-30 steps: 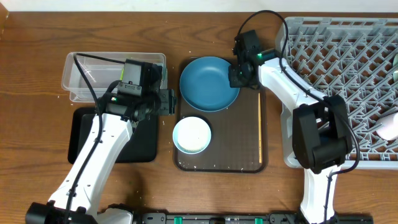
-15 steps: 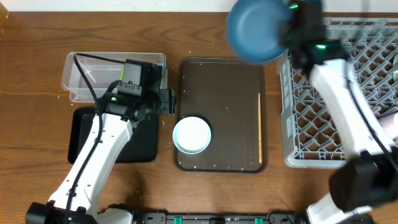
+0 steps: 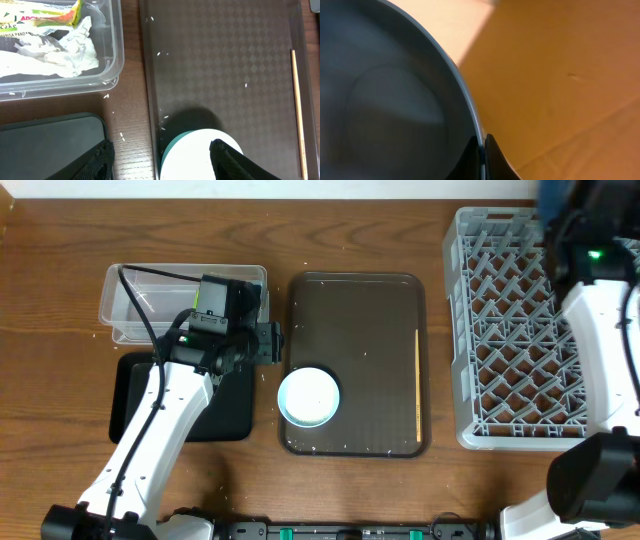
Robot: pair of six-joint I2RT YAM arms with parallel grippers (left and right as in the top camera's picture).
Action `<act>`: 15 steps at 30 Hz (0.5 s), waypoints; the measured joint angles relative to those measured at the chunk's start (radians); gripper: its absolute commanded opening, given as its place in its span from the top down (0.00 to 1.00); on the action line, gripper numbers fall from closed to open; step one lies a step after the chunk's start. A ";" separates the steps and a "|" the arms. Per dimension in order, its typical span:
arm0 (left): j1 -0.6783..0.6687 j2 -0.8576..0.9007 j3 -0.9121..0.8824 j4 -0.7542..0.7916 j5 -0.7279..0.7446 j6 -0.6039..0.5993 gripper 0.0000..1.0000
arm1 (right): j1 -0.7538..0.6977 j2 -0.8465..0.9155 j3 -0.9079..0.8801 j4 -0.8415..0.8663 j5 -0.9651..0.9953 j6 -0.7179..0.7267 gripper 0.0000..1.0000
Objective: Sort waste into correct bins and load items into the dishwasher rack
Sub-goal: 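Lower the blue plate into the rack's far right and release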
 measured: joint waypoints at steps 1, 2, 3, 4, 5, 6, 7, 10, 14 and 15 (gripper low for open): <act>0.000 0.000 0.000 0.000 0.000 0.000 0.36 | -0.019 0.000 0.000 0.011 0.010 -0.014 0.99; 0.000 0.000 0.000 0.000 0.000 0.000 0.36 | -0.036 0.000 0.000 0.021 0.018 -0.033 0.99; 0.000 0.000 0.000 0.000 0.000 0.000 0.36 | -0.052 0.000 0.000 0.030 0.024 -0.053 0.99; 0.000 0.000 0.000 0.000 0.000 0.000 0.36 | -0.067 0.002 0.000 0.042 0.030 -0.075 0.99; 0.000 0.000 0.000 0.000 0.000 0.000 0.36 | -0.084 0.005 0.000 0.056 0.035 -0.101 0.99; 0.000 0.000 0.000 0.000 0.000 0.000 0.36 | -0.098 0.008 0.000 0.067 0.038 -0.123 0.99; 0.000 0.000 0.000 0.000 0.000 0.000 0.36 | -0.112 0.013 0.000 0.081 0.042 -0.146 0.99; 0.000 0.000 0.000 0.000 0.000 0.000 0.36 | -0.148 0.038 0.000 0.130 0.049 -0.207 0.99; 0.000 0.001 0.000 0.000 0.000 0.000 0.36 | -0.179 0.081 0.000 0.185 0.065 -0.270 0.99; 0.000 0.001 0.000 0.000 0.000 0.000 0.36 | -0.185 0.095 0.000 0.199 0.070 -0.286 0.99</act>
